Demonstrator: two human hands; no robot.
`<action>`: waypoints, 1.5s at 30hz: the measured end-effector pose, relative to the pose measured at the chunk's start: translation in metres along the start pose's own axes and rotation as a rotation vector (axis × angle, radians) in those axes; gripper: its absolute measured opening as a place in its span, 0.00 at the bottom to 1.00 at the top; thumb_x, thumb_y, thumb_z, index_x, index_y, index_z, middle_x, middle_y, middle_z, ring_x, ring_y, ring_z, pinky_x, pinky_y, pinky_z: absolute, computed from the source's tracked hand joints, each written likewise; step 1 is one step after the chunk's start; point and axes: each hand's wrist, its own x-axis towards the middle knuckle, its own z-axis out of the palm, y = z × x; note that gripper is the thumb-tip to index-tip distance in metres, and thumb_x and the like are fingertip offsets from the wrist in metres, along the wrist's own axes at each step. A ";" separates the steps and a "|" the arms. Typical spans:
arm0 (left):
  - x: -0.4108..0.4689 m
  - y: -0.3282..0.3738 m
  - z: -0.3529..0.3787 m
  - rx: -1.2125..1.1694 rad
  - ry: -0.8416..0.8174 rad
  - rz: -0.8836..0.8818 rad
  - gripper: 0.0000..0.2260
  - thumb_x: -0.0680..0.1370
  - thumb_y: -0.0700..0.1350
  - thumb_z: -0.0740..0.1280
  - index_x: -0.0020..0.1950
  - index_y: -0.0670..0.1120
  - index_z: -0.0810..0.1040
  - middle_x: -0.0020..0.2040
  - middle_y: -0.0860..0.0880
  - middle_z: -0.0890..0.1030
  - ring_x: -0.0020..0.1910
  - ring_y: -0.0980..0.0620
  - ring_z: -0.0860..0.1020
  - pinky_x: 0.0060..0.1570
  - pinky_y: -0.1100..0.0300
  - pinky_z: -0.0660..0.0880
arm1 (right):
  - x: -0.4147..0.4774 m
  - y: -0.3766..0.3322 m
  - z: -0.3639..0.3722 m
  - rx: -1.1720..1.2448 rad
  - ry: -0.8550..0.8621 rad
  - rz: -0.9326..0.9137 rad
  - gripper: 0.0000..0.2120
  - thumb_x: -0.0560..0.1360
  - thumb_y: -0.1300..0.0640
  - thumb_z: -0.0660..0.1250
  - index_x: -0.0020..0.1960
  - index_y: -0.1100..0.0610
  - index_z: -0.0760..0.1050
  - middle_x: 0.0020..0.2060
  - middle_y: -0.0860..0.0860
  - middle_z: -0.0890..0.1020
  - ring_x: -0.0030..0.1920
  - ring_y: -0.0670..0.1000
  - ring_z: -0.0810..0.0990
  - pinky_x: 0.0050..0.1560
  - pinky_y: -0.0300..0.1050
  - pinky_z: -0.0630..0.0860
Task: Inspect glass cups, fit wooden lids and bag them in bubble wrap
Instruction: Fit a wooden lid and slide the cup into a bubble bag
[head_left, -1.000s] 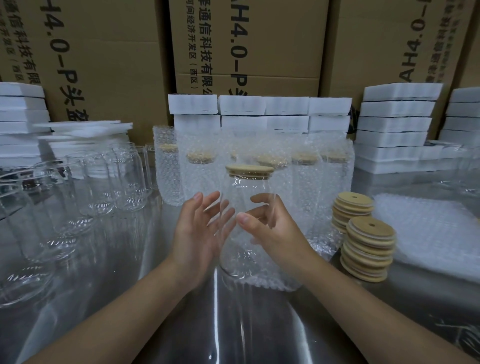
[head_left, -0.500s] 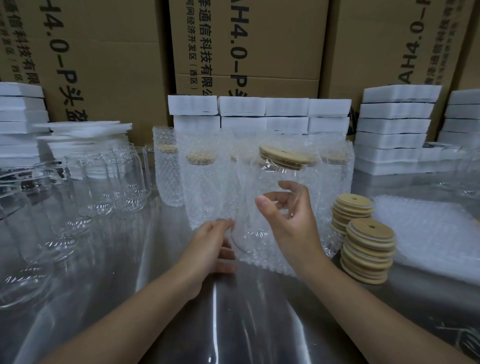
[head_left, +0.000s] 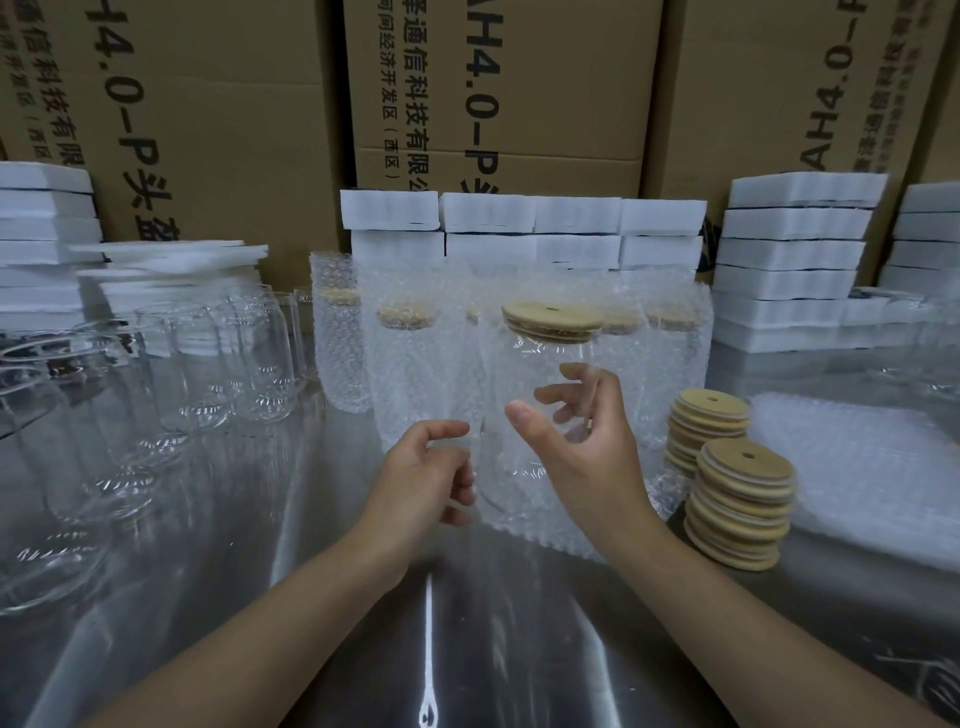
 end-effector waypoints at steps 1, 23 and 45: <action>-0.001 0.000 -0.001 0.007 -0.015 -0.013 0.09 0.79 0.38 0.61 0.53 0.49 0.77 0.25 0.54 0.74 0.23 0.57 0.73 0.25 0.61 0.72 | 0.000 0.000 0.000 0.002 0.003 -0.002 0.32 0.56 0.29 0.66 0.57 0.40 0.65 0.49 0.41 0.77 0.47 0.36 0.73 0.42 0.26 0.69; -0.009 0.009 -0.003 -0.092 -0.031 0.458 0.16 0.75 0.44 0.71 0.60 0.54 0.73 0.40 0.60 0.78 0.43 0.64 0.77 0.50 0.69 0.74 | -0.001 0.003 0.003 0.008 -0.034 -0.009 0.34 0.57 0.29 0.65 0.59 0.43 0.65 0.49 0.39 0.78 0.45 0.38 0.74 0.42 0.25 0.68; -0.006 -0.019 -0.001 0.370 -0.081 0.360 0.52 0.53 0.68 0.76 0.71 0.71 0.52 0.59 0.73 0.70 0.59 0.78 0.68 0.48 0.80 0.67 | 0.001 0.007 0.004 0.050 -0.145 0.032 0.33 0.56 0.29 0.70 0.57 0.38 0.65 0.51 0.34 0.78 0.53 0.33 0.74 0.50 0.34 0.67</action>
